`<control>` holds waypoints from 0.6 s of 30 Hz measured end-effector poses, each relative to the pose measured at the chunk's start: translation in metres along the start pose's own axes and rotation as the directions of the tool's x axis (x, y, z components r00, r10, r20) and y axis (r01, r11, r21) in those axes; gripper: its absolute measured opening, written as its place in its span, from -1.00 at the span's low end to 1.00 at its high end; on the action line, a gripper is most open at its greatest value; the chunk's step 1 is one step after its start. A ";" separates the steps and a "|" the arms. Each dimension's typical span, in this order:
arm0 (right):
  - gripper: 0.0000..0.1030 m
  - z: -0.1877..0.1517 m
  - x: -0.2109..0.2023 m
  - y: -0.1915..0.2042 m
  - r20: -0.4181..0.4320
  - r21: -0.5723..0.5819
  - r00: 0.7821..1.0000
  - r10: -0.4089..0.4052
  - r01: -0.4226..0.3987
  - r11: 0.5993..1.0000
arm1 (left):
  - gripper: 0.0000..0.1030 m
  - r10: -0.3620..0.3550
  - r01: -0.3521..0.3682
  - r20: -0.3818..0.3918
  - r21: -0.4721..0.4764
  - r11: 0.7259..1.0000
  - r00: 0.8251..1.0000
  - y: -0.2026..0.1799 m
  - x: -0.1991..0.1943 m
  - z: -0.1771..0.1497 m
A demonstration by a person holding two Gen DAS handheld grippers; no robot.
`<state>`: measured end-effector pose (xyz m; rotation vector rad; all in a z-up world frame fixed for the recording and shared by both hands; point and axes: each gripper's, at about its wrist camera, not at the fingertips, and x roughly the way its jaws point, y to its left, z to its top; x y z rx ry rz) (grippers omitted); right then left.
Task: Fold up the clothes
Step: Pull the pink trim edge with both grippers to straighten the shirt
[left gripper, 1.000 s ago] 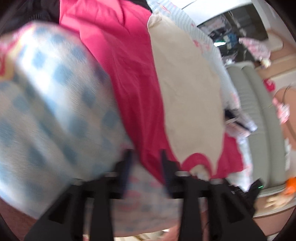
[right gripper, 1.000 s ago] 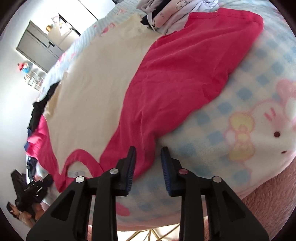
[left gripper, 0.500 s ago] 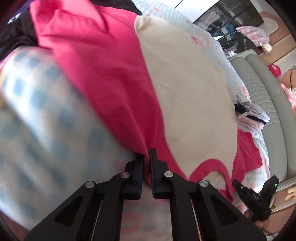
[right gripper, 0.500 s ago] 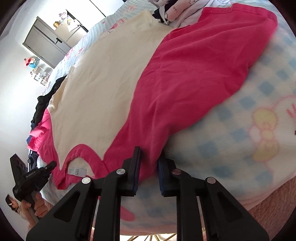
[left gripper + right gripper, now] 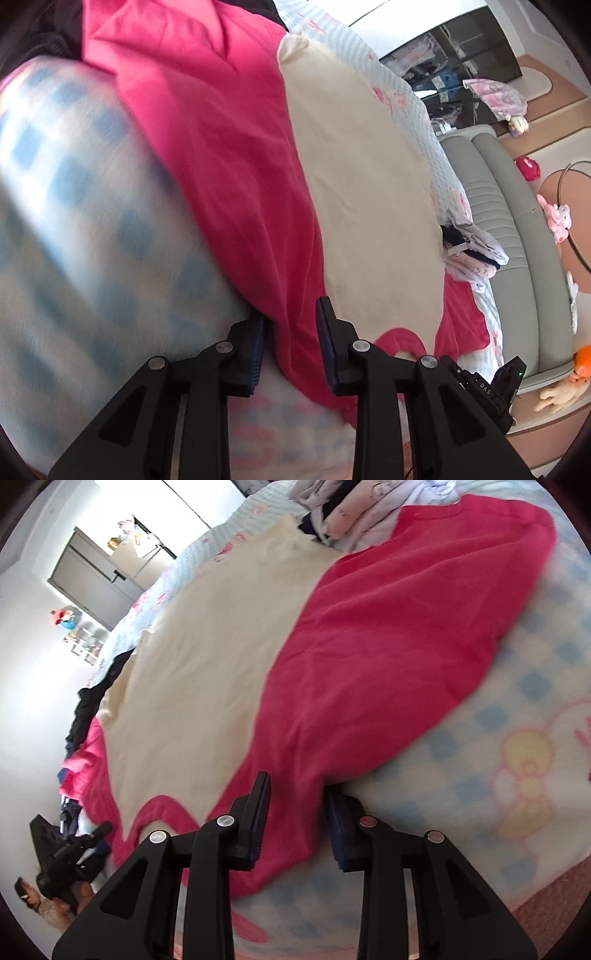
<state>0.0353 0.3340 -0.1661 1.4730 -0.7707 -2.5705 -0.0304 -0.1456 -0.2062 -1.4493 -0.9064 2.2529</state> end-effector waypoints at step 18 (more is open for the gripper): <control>-0.53 -0.005 0.003 0.001 -0.033 0.003 0.999 0.020 -0.019 1.000 | -0.50 0.006 -0.005 0.005 -0.055 0.998 1.000 0.013 -0.020 -0.008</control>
